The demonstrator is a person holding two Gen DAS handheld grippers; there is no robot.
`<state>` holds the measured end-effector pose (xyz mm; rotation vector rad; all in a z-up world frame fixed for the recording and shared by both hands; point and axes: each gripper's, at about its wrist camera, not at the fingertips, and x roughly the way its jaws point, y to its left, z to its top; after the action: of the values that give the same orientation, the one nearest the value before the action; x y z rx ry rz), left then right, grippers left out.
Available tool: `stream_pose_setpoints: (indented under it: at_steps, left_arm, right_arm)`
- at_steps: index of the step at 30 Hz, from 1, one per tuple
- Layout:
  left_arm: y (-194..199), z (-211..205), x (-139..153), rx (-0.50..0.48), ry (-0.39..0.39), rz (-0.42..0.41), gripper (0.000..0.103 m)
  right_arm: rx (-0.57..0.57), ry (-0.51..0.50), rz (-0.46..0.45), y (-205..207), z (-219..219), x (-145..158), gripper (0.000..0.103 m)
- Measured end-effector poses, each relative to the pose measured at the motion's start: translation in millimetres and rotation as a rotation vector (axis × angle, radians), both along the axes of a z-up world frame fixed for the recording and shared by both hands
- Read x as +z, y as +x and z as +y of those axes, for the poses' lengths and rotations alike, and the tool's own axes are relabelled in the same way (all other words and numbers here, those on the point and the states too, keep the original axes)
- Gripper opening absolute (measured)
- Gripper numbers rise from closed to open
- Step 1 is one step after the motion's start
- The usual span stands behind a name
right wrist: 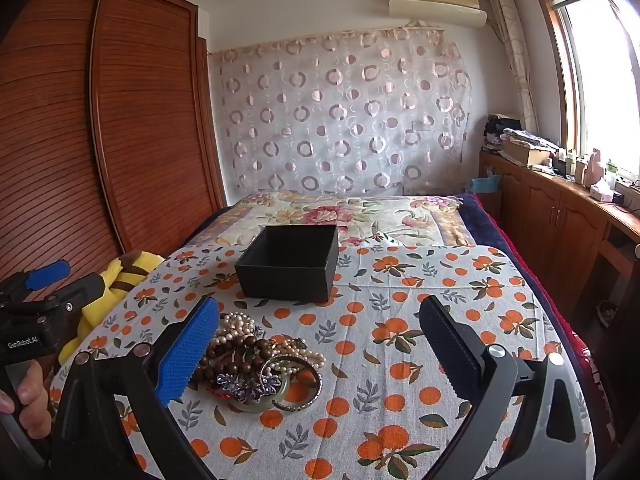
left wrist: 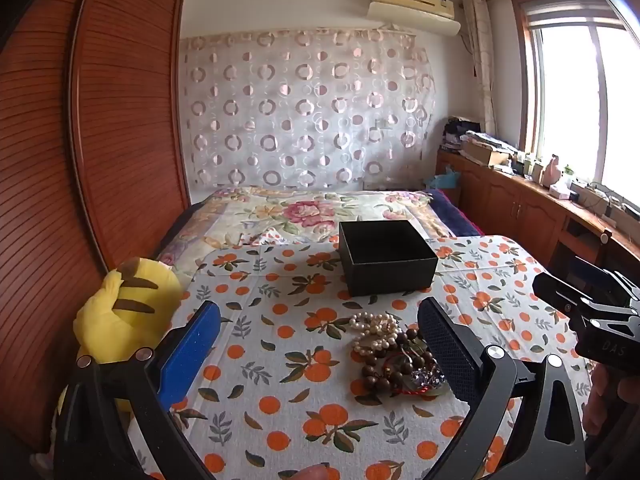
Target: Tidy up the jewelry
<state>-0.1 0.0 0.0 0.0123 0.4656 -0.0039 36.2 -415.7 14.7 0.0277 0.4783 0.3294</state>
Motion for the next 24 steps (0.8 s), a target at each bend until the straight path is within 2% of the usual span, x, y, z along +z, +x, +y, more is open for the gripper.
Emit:
stream_pose_setpoints:
  at_steps: [24]
  left_arm:
    - [0.3, 0.3, -0.1, 0.000, -0.001, 0.002, 0.095]
  right_arm:
    - [0.001, -0.004, -0.006, -0.4, 0.9, 1.4, 0.101]
